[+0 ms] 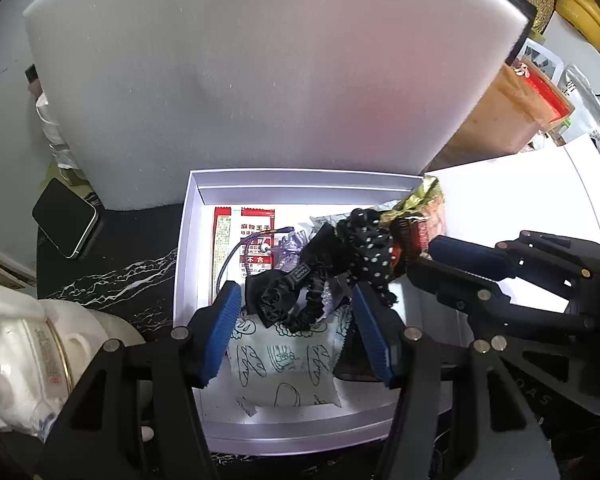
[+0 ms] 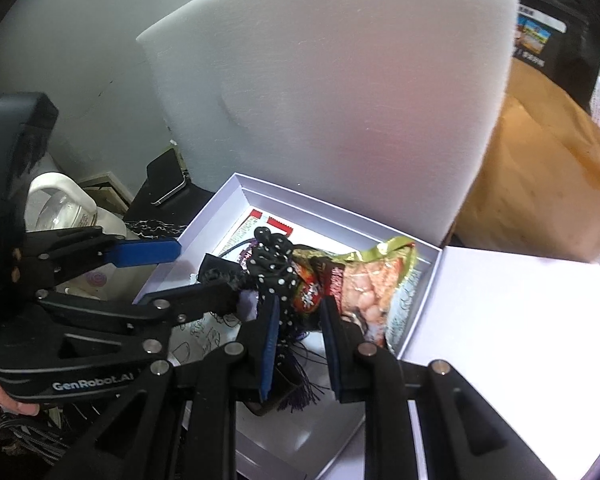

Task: Organize objects
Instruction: 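Open both tools and withdraw them from the box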

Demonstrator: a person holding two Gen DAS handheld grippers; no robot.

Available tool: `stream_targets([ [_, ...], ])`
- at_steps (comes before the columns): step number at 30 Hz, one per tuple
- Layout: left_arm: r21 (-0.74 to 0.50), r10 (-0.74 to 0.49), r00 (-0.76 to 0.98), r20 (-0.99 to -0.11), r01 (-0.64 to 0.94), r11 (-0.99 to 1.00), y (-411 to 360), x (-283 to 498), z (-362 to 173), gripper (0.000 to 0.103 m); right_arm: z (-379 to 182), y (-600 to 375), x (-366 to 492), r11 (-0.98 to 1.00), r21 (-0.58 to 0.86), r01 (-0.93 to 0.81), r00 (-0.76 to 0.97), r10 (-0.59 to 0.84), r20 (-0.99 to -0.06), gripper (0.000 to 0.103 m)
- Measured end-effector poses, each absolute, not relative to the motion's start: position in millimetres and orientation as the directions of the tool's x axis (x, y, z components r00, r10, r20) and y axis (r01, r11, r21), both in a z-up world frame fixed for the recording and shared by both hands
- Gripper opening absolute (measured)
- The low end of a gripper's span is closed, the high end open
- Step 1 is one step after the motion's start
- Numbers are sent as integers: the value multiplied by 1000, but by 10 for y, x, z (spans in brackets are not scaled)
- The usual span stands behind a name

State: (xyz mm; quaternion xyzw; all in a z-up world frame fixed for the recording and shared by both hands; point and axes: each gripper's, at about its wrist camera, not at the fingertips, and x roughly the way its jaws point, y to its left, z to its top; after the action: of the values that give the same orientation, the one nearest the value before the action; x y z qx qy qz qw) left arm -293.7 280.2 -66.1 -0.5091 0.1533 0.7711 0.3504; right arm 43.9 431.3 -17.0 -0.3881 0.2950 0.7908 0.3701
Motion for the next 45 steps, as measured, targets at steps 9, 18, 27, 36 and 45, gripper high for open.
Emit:
stream_targets([
  [9,-32,321,-310,-895,-673,-739,2751,-2803,-315,65,10,4255,403,-533,124,-837,-381,406,-831,31],
  [18,9,326,-387,-862,-656,-754,2606,-2588,179,74,446,4020,529,-504,56,-862,-333,478,-813,68],
  [27,33,341,-444,-828,-647,-762,2354,-2236,622,81,894,3641,753,-473,10,-881,-301,545,-783,68],
  [36,23,356,-466,-810,-632,-774,2025,-1876,975,83,1065,3262,774,-455,8,-891,-293,559,-775,68],
  [45,17,363,-445,-819,-651,-759,1684,-1544,1039,83,1137,2850,800,-427,2,-904,-271,571,-775,68],
])
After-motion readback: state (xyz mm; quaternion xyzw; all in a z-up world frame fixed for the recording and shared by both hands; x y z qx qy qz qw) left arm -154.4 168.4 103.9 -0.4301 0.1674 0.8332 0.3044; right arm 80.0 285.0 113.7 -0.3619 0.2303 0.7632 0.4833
